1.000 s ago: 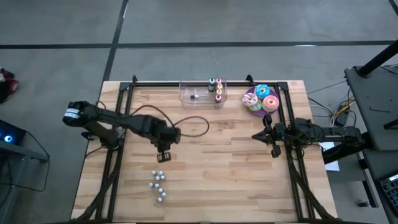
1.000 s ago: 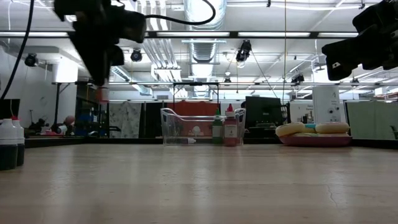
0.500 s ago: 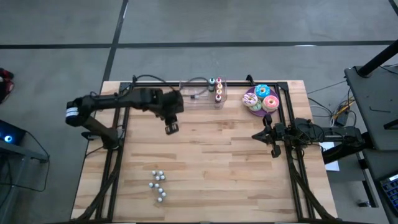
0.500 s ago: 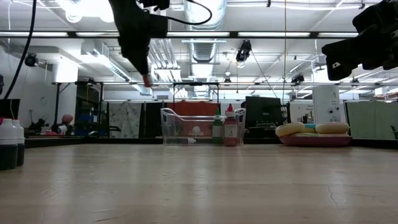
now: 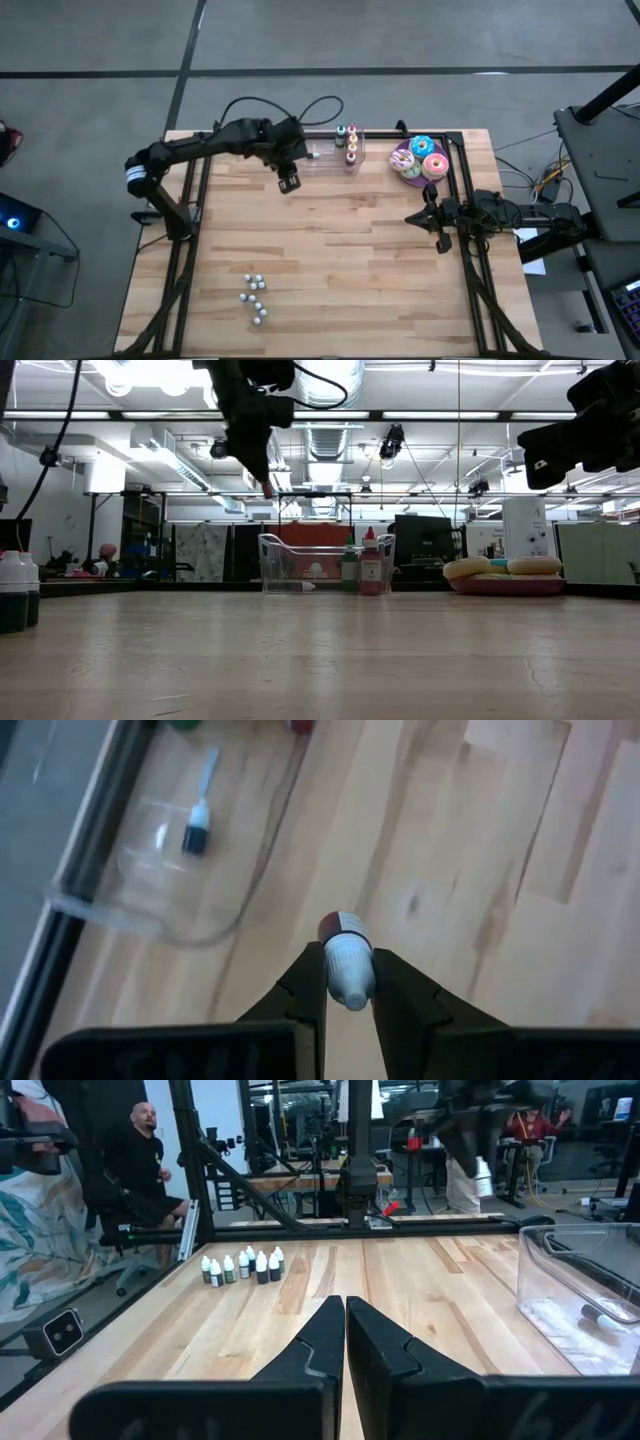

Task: Pick & Place food coloring
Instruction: Put the small orange food coloring bottle into the transparent bin, then put the top small green coloring bottle into the transparent bin

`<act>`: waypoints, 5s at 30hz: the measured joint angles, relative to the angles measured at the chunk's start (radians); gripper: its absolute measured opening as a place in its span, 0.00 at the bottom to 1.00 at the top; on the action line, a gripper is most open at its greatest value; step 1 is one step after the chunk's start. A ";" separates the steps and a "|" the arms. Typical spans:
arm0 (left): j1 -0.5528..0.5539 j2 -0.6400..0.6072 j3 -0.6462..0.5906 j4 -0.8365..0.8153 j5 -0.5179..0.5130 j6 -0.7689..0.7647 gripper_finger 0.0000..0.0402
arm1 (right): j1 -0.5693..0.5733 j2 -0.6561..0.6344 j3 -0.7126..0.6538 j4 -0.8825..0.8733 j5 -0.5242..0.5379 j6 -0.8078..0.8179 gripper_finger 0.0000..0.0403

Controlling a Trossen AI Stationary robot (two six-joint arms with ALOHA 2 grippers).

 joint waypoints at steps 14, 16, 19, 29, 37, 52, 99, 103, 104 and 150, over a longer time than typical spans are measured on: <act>0.120 0.277 0.332 -0.094 0.034 0.129 0.09 | 0.000 0.000 0.000 0.000 0.000 0.000 0.02; 0.136 0.314 0.385 -0.112 0.038 0.143 0.09 | 0.000 0.000 0.000 0.000 0.000 0.000 0.02; 0.161 0.365 0.457 -0.128 0.049 0.162 0.09 | 0.000 0.000 0.000 0.000 0.000 0.000 0.02; 0.185 0.497 0.531 -0.131 0.056 0.165 0.09 | 0.000 0.000 0.000 0.000 0.000 0.000 0.02; 0.185 0.531 0.527 -0.112 0.055 0.183 0.09 | 0.000 0.000 0.000 0.000 0.000 0.000 0.02; 0.189 0.580 0.525 -0.079 0.056 0.210 0.09 | 0.000 0.000 0.000 0.000 0.000 0.000 0.02; 0.202 0.643 0.440 -0.147 0.044 0.222 0.10 | 0.000 0.000 0.000 0.000 0.000 0.000 0.02; 0.202 0.643 0.440 -0.147 0.045 0.228 0.15 | 0.000 0.000 0.000 0.000 0.000 0.000 0.02; 0.202 0.643 0.440 -0.147 0.045 0.228 0.17 | 0.000 0.000 0.000 0.000 0.000 0.000 0.02; 0.095 0.534 0.735 -0.384 0.054 0.107 0.24 | 0.000 0.000 0.000 0.000 0.000 0.000 0.02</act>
